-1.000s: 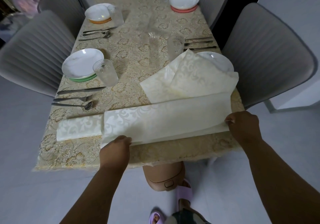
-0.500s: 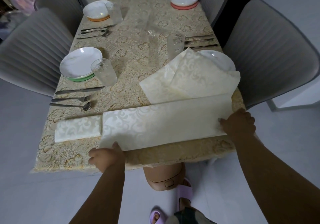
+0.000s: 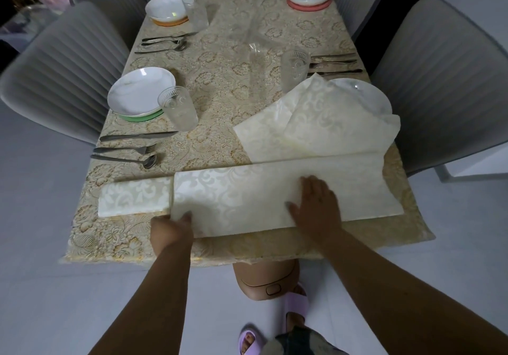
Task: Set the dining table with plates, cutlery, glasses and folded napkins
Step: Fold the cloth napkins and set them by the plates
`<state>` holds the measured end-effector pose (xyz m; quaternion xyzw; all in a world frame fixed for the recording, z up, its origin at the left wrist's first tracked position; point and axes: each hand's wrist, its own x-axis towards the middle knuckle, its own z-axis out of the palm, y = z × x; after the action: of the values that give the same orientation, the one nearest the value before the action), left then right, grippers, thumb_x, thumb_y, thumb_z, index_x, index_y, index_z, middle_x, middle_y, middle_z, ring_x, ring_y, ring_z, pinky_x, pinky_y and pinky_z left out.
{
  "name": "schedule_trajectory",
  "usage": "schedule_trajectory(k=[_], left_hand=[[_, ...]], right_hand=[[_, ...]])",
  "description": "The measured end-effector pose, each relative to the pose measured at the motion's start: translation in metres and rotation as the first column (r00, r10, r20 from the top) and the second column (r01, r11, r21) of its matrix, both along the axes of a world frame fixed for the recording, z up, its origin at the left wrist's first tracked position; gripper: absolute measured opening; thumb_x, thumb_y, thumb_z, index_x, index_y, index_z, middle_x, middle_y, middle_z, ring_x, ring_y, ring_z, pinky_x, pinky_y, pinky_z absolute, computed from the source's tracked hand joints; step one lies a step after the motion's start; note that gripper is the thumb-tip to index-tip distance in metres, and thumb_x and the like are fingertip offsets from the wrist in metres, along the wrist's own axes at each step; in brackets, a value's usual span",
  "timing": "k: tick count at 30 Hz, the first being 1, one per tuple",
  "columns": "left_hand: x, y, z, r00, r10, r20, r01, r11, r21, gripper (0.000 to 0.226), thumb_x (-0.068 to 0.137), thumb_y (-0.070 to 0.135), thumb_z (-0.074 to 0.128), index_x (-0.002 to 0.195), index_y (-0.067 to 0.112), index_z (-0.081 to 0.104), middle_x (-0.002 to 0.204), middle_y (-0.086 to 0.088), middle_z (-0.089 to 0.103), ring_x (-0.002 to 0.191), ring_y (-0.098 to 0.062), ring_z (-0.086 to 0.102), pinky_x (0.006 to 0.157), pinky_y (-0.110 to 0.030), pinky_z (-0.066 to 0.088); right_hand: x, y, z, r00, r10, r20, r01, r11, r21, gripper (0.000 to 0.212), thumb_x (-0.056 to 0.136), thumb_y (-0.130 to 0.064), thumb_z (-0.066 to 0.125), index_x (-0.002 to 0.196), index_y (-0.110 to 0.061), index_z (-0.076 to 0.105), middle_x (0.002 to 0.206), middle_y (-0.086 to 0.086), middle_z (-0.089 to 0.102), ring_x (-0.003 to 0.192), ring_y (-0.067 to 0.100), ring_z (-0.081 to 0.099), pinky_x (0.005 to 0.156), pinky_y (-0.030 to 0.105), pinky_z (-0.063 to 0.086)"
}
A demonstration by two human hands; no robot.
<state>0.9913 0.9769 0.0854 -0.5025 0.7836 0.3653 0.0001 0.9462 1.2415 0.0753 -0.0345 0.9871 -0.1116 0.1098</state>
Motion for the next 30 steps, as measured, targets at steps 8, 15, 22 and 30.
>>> schedule_trajectory(k=[8,15,22,30], left_hand=[[0.001,0.005,0.018,0.96,-0.213,-0.184,0.183,0.969,-0.164,0.042,0.09,0.041,0.061,0.078,0.001,0.058,0.074,-0.012,0.061,0.071,-0.031,0.056,0.06,-0.031,0.035],[-0.01,-0.004,0.034,0.939,-0.221,-0.265,0.179,0.969,-0.171,0.047,0.095,0.041,0.053,0.065,0.005,0.049,0.057,-0.003,0.047,0.054,-0.02,0.041,0.051,-0.027,0.029],[-0.037,0.045,0.063,0.758,-0.416,-0.503,0.465,0.885,-0.031,0.035,0.092,0.032,0.061,0.067,0.009,0.054,0.061,-0.002,0.056,0.057,-0.016,0.049,0.058,-0.031,0.041],[-0.051,0.152,0.064,0.478,-0.706,-0.522,0.822,0.57,-0.019,0.023,0.092,0.026,0.06,0.073,0.013,0.06,0.067,0.003,0.056,0.06,-0.007,0.05,0.06,-0.025,0.046]], right_hand=[[0.003,-0.048,-0.023,0.942,0.334,-0.031,-0.333,0.943,0.013,0.088,0.079,-0.067,0.004,0.153,-0.021,0.015,0.16,0.002,0.007,0.148,0.021,0.003,0.117,0.043,-0.003],[0.008,-0.052,-0.036,0.942,0.334,-0.034,-0.333,0.942,0.047,0.083,0.089,-0.068,-0.003,0.149,-0.022,0.03,0.156,0.006,0.025,0.145,0.026,0.02,0.112,0.049,0.007],[-0.008,-0.049,0.007,0.963,0.176,0.205,-0.092,0.927,-0.363,0.084,0.086,-0.068,-0.001,0.15,-0.021,0.024,0.159,0.001,0.016,0.147,0.017,0.008,0.119,0.037,0.005],[-0.033,0.033,0.084,0.725,-0.017,0.688,0.688,-0.008,-0.726,0.08,0.088,-0.073,0.026,0.107,-0.006,0.067,0.094,0.014,0.071,0.085,0.026,0.066,0.082,0.039,0.05]])
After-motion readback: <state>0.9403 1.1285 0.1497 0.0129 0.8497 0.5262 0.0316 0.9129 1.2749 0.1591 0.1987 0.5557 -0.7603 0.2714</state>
